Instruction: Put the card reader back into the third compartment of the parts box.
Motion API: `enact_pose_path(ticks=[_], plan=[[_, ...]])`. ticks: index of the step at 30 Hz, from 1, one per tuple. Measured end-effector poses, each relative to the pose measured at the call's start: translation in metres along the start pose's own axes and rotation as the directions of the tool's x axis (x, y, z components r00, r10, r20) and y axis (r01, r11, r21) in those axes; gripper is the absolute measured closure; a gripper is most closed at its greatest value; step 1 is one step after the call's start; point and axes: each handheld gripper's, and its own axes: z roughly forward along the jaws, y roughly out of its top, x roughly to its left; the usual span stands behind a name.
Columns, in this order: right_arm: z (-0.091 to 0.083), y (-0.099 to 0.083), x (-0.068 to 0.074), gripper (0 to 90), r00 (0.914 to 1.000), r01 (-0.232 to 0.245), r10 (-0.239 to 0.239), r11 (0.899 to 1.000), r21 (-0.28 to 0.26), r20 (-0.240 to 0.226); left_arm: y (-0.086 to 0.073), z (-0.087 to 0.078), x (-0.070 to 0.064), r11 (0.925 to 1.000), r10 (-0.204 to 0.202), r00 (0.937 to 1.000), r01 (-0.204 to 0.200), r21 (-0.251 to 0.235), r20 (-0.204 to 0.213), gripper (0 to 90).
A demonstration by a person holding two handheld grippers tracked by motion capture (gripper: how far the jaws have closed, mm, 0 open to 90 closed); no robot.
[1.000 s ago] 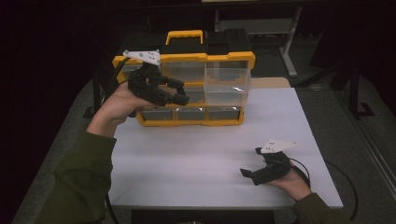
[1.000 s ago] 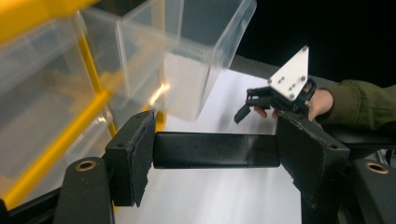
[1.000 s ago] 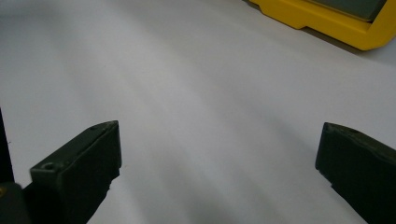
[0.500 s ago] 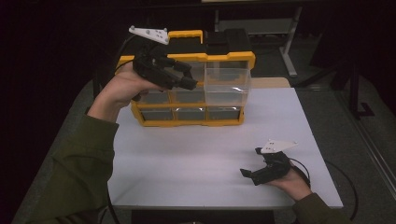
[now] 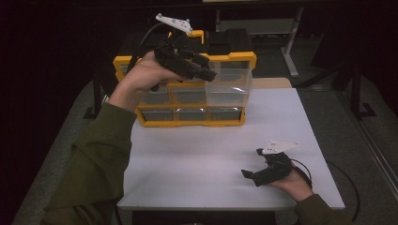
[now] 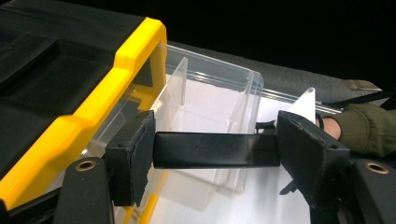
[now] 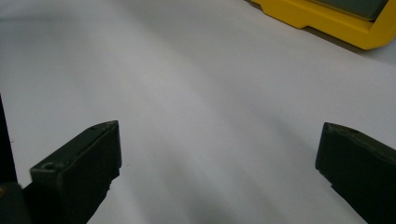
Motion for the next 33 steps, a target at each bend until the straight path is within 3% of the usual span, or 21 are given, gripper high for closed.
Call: enact_pose_path(ticks=[13,18,21,33], plan=[[0.000,0.000,0.000,0.0,1.0000,0.002,-0.002,1.000,0.000,0.000,0.006,0.031,0.008,0.9998,-0.006,1.0000,0.006,0.021,0.008,30.5],[0.000,-0.001,0.000,0.0,1.0000,0.001,-0.001,1.000,-0.002,-0.002,0.005,0.038,0.008,0.9999,-0.013,0.9999,0.013,-0.006,0.002,29.2],[-0.001,-0.001,0.000,0.0,1.0000,0.000,0.000,1.000,-0.003,-0.003,0.005,0.039,0.008,0.9998,-0.014,0.9999,0.014,-0.013,0.000,24.4],[-0.001,-0.003,0.000,0.0,1.0000,-0.005,0.005,1.000,0.001,-0.004,-0.005,0.020,0.001,0.9992,-0.013,0.9999,0.013,-0.038,0.005,23.6]])
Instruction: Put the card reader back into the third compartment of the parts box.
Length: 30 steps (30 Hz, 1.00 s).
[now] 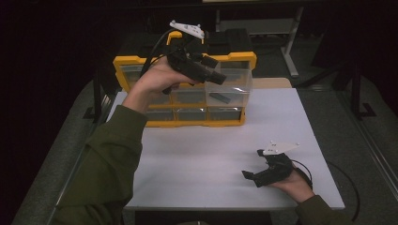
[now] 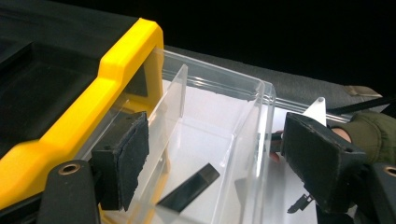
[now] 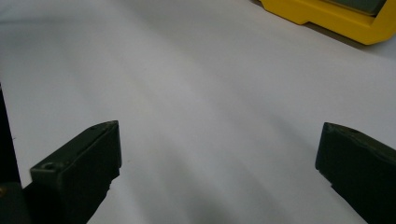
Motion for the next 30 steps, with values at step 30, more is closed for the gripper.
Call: enact_pose_path(ticks=[30], plan=[[0.002,-0.003,-0.004,0.0,0.9999,-0.009,0.009,1.000,0.018,0.005,-0.097,-0.067,-0.008,0.9981,-0.058,0.9917,0.055,-0.028,-0.114,13.8]])
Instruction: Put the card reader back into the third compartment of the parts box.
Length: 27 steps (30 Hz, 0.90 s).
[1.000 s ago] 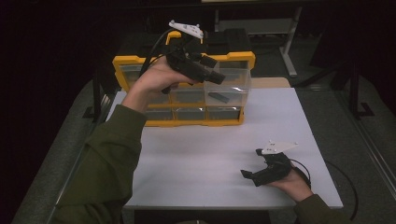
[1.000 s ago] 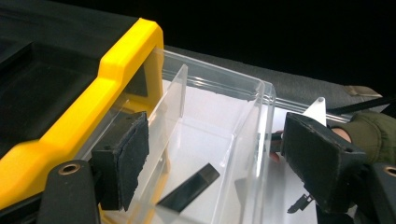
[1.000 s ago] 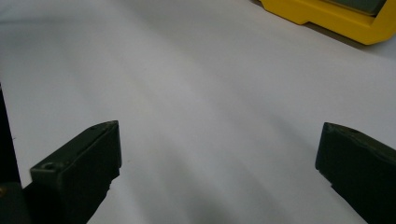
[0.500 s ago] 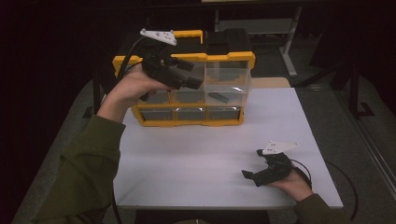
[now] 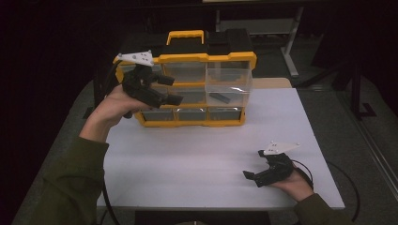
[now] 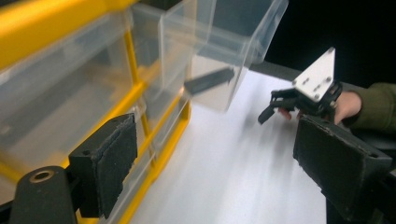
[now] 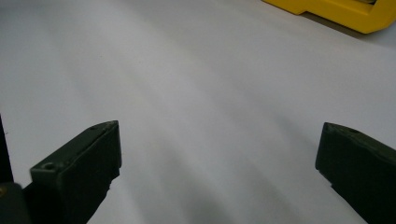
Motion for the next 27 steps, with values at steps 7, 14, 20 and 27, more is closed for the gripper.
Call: enact_pose_path(ticks=[7,14,20,27], plan=[[0.000,-0.001,0.001,0.0,1.0000,-0.001,0.001,1.000,0.003,0.002,-0.029,-0.001,-0.001,0.9998,-0.020,0.9998,0.020,-0.008,-0.006,13.3],[0.000,-0.001,0.001,0.0,1.0000,0.000,0.000,1.000,0.002,0.000,-0.059,0.002,-0.007,0.9997,-0.024,0.9989,0.024,-0.011,-0.041,8.7],[0.000,-0.001,0.002,0.0,1.0000,0.000,0.000,1.000,0.005,-0.002,-0.090,0.007,-0.013,0.9997,-0.023,0.9980,0.023,-0.004,-0.059,4.7],[0.000,-0.001,0.002,0.0,1.0000,0.000,0.000,1.000,0.007,-0.002,-0.127,0.012,-0.018,0.9993,-0.035,0.9951,0.033,-0.018,-0.092,1.7]])
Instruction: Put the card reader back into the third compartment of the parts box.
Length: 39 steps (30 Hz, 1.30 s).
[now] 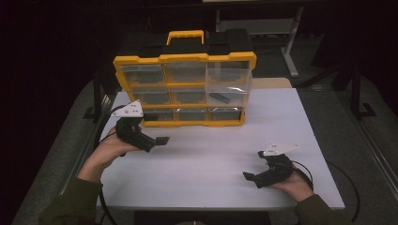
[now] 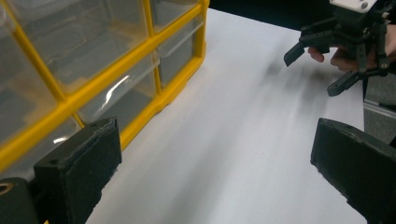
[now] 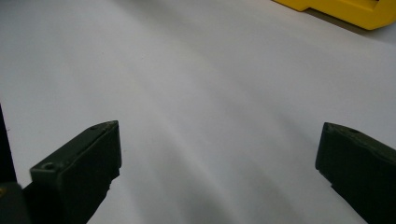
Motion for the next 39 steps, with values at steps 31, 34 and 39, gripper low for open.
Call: enact_pose_path(ticks=[31,34,39], plan=[[0.001,-0.001,0.001,0.0,1.0000,0.006,-0.006,1.000,0.006,-0.001,-0.104,0.010,-0.023,0.9987,-0.050,0.9945,0.051,0.005,-0.092,0.0],[0.002,-0.002,0.001,0.0,1.0000,0.003,-0.003,1.000,0.009,0.000,-0.110,0.013,-0.022,0.9973,-0.067,0.9942,0.069,0.023,-0.084,0.0],[0.002,-0.002,0.002,0.0,1.0000,0.003,-0.003,1.000,0.006,0.003,-0.115,0.017,-0.022,0.9965,-0.064,0.9948,0.068,0.049,-0.079,0.0]])
